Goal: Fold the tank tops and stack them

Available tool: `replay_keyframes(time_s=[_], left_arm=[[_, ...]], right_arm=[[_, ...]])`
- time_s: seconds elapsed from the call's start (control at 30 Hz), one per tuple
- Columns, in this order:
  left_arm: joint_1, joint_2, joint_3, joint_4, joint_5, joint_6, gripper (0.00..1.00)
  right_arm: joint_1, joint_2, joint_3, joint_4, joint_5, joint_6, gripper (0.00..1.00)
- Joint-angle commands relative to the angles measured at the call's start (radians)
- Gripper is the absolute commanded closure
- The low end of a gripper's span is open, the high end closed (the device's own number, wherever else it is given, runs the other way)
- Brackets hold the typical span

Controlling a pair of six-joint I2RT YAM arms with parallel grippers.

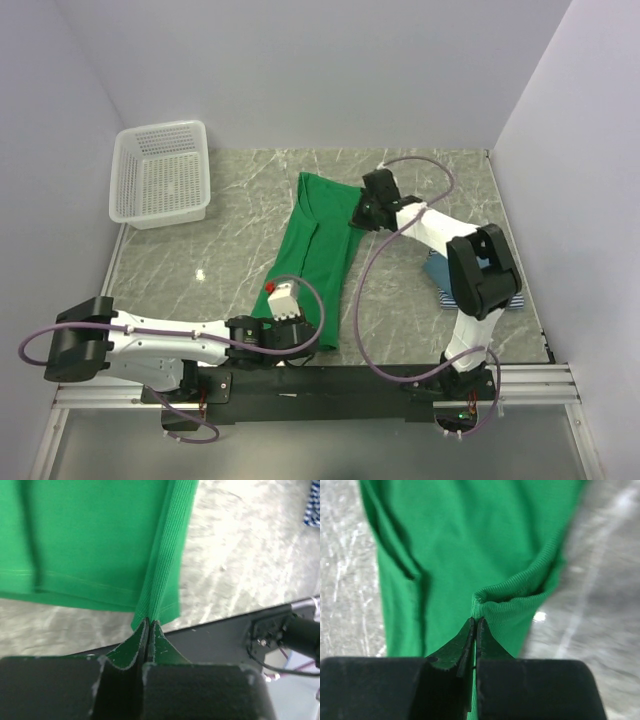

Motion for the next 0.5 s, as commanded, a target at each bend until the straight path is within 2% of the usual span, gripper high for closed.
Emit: replay_keyframes(time_s=[0.0,0.2,0.47], left_arm=[[0.009,-0.051,-0.023,-0.088,-0.029,-0.098,0.99],[0.047,-0.1,-0.057,-0.182,-0.027,-0.143,0.99],[0.125,-0.144,-0.128,-0.196,0.016,-0.114,0.99]], right_arm=[[0.035,0.062,0.101,-0.025,0.067,0.015,1.0],[0.092,0.18,0.238,-0.071,0.081,0.02,1.0],[0.138,0.255,0.34,-0.109,0.114,0.023,1.0]])
